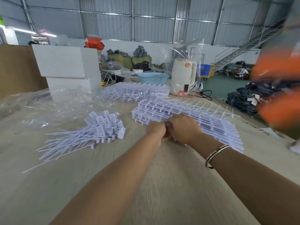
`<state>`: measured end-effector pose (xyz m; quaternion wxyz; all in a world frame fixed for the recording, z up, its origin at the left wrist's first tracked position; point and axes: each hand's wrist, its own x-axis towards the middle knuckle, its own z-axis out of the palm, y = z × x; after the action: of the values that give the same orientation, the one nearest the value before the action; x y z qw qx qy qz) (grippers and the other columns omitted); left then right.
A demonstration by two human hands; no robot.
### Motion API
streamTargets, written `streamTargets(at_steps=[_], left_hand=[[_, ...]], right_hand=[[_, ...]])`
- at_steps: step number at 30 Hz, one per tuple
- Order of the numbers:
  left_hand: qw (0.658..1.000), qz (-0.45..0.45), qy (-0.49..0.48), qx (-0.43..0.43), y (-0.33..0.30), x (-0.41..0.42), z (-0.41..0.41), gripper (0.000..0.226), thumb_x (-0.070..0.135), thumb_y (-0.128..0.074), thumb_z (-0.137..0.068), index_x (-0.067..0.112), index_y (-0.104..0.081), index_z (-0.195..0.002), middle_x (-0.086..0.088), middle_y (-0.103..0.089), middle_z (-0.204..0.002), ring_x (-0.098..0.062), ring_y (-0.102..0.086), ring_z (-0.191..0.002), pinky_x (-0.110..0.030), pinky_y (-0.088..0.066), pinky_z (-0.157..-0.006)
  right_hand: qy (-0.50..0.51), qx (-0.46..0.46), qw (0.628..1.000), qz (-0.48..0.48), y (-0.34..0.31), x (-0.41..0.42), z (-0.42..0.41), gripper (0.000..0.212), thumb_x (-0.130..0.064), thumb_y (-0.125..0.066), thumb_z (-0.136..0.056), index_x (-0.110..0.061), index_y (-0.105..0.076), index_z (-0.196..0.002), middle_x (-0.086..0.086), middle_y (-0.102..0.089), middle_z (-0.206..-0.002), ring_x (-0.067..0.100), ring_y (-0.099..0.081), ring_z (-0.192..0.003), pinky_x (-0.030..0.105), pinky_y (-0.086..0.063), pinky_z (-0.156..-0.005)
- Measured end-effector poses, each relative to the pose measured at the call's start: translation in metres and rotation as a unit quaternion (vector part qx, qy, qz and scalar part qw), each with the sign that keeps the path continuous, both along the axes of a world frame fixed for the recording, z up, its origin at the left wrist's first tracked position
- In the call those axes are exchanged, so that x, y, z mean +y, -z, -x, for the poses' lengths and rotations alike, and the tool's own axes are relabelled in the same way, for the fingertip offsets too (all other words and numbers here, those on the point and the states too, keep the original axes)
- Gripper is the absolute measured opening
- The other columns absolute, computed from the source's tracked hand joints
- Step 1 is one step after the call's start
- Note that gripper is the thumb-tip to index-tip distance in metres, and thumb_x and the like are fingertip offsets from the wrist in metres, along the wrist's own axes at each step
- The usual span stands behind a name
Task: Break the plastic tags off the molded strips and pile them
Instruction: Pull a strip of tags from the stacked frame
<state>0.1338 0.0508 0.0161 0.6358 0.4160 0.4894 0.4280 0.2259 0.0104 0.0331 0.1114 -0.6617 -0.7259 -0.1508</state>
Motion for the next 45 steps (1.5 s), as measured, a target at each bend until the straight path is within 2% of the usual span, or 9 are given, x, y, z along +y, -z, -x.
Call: streamTargets(at_steps=[3, 7, 13, 18, 22, 26, 34, 38, 45], left_hand=[[1.000, -0.017, -0.001, 0.015, 0.005, 0.002, 0.005, 0.024, 0.009, -0.052, -0.092, -0.002, -0.058, -0.113, -0.021, -0.064, -0.104, -0.028, -0.064, -0.077, -0.025, -0.050, -0.037], [0.999, -0.014, -0.003, 0.033, 0.005, 0.001, 0.017, 0.019, 0.010, -0.050, -0.095, -0.003, -0.056, -0.108, -0.015, -0.062, -0.080, -0.019, -0.058, -0.053, -0.021, -0.044, -0.032], [0.995, 0.069, 0.009, -0.077, 0.006, -0.008, 0.019, 0.013, 0.004, -0.048, -0.093, 0.005, -0.055, -0.083, -0.011, -0.061, -0.071, -0.018, -0.062, -0.047, -0.034, -0.055, -0.044], [0.998, 0.016, -0.017, -0.059, -0.002, -0.012, 0.011, 0.022, 0.008, -0.051, -0.095, -0.001, -0.056, -0.114, -0.017, -0.063, -0.100, -0.015, -0.056, -0.061, -0.026, -0.051, -0.041], [0.999, -0.002, -0.010, -0.035, -0.007, -0.013, 0.025, 0.019, 0.004, -0.040, -0.096, 0.002, -0.057, -0.106, -0.013, -0.065, -0.082, -0.016, -0.057, -0.059, -0.020, -0.051, -0.040], [1.000, -0.021, -0.004, -0.011, -0.008, -0.018, 0.035, 0.021, 0.007, -0.038, -0.096, 0.004, -0.059, -0.099, -0.007, -0.059, -0.067, -0.011, -0.054, -0.047, -0.018, -0.048, -0.039], [0.995, 0.008, -0.049, -0.090, -0.012, -0.032, 0.036, 0.032, 0.003, -0.031, -0.099, -0.004, -0.054, -0.121, -0.021, -0.067, -0.100, -0.021, -0.063, -0.063, -0.028, -0.056, -0.053], [0.994, -0.033, -0.073, -0.068, -0.022, -0.035, 0.044, 0.033, 0.006, -0.033, -0.100, -0.008, -0.049, -0.125, -0.019, -0.065, -0.088, -0.018, -0.061, -0.056, -0.026, -0.056, -0.051], [0.986, -0.090, -0.115, 0.078, -0.031, -0.017, 0.110, 0.021, 0.005, -0.037, -0.096, 0.000, -0.057, -0.101, -0.012, -0.054, -0.077, -0.020, -0.054, -0.057, -0.038, -0.054, -0.060]], right_hand=[[0.025, -0.015, 0.998, 0.058, -0.002, 0.003, 0.001, 0.035, -0.036, -0.035, -0.092, -0.017, -0.062, -0.100, 0.005, -0.055, -0.108, 0.025, -0.048, -0.108, 0.035, -0.039, -0.086], [0.040, -0.064, 0.992, 0.104, -0.004, 0.005, 0.009, 0.046, -0.047, -0.030, -0.094, -0.019, -0.059, -0.116, 0.004, -0.048, -0.119, 0.023, -0.041, -0.115, 0.037, -0.033, -0.092], [-0.074, -0.059, 0.994, 0.061, -0.002, -0.008, 0.006, 0.022, -0.020, -0.043, -0.095, -0.012, -0.058, -0.108, 0.008, -0.057, -0.110, 0.026, -0.050, -0.106, 0.037, -0.040, -0.087], [-0.109, 0.057, 0.987, 0.108, 0.004, -0.016, -0.006, 0.031, -0.028, -0.037, -0.099, -0.021, -0.051, -0.125, 0.003, -0.061, -0.115, 0.022, -0.052, -0.110, 0.039, -0.039, -0.094], [-0.053, 0.055, 0.980, 0.185, 0.002, -0.017, -0.020, 0.058, -0.054, -0.024, -0.097, -0.033, -0.011, -0.149, -0.009, -0.027, -0.153, 0.013, -0.025, -0.140, 0.038, -0.012, -0.115], [-0.024, 0.125, 0.968, 0.216, 0.003, -0.015, -0.020, 0.068, -0.072, -0.011, -0.085, -0.043, -0.010, -0.147, -0.014, -0.015, -0.155, 0.014, -0.008, -0.144, 0.037, 0.004, -0.115], [-0.056, 0.160, 0.961, 0.217, 0.005, -0.018, -0.022, 0.059, -0.064, -0.008, -0.092, -0.043, -0.013, -0.147, -0.017, -0.016, -0.155, 0.008, -0.020, -0.141, 0.036, 0.003, -0.114], [-0.057, 0.211, 0.950, 0.224, -0.001, -0.019, -0.018, 0.071, -0.076, -0.001, -0.079, -0.049, -0.012, -0.144, -0.017, -0.019, -0.154, 0.019, -0.034, -0.136, 0.039, -0.004, -0.114], [-0.030, 0.179, 0.959, 0.219, 0.007, -0.022, -0.034, 0.065, -0.073, 0.005, -0.079, -0.056, -0.009, -0.140, -0.019, -0.013, -0.154, 0.016, -0.001, -0.145, 0.027, 0.009, -0.105]])
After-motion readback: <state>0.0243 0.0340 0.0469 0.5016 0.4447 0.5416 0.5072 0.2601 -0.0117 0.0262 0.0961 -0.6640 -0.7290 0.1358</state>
